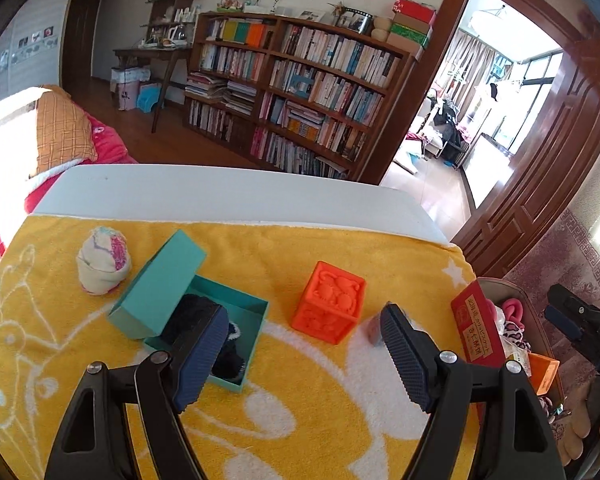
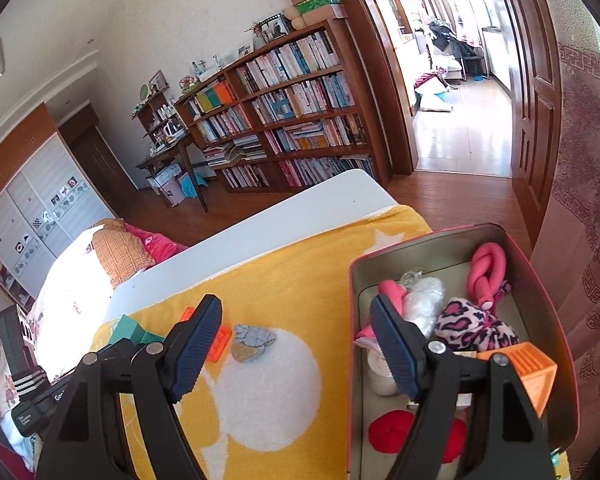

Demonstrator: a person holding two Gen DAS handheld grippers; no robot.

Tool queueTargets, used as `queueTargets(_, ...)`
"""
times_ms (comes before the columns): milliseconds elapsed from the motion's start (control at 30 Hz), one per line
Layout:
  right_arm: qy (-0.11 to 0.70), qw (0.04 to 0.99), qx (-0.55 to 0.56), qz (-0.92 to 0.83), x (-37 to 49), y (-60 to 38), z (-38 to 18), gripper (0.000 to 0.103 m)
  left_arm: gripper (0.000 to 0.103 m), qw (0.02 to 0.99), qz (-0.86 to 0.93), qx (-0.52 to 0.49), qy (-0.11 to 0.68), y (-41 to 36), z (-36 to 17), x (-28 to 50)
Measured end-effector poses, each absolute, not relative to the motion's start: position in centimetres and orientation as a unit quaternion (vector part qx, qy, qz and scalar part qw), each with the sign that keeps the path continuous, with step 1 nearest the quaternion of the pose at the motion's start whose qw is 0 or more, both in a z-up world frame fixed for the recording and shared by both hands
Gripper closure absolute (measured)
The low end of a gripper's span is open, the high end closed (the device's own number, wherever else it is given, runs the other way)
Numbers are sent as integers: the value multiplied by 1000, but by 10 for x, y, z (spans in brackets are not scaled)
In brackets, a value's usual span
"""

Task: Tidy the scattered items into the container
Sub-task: 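Withdraw both tools from the tin toward the cream hat and grey sock, then grasp the cream knit hat with the left tool while the right tool grasps the grey sock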

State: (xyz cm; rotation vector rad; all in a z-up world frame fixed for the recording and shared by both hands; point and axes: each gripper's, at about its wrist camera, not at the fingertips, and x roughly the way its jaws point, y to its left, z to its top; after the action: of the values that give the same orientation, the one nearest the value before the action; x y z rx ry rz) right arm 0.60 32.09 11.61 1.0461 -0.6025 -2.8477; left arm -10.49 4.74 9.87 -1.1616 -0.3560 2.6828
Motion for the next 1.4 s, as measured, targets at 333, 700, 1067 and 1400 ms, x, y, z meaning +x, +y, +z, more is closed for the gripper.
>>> queueTargets(333,-177,40,373,-910,-14,245,72,23,23,7,906,-387,-173,-71,86,-107)
queueTargets(700,-104,-11,385,-917,-18,227,30,23,23,-58,880,-426,-203,-123,34,-160)
queueTargets(1067,-103,-12,399,-911,-26,234,15,23,23,-57,874,-451,-171,-107,6,-203)
queueTargets(1400,-95,-14,407,-908,-28,228,7,23,26,-53,888,-439,-128,-102,-14,-211)
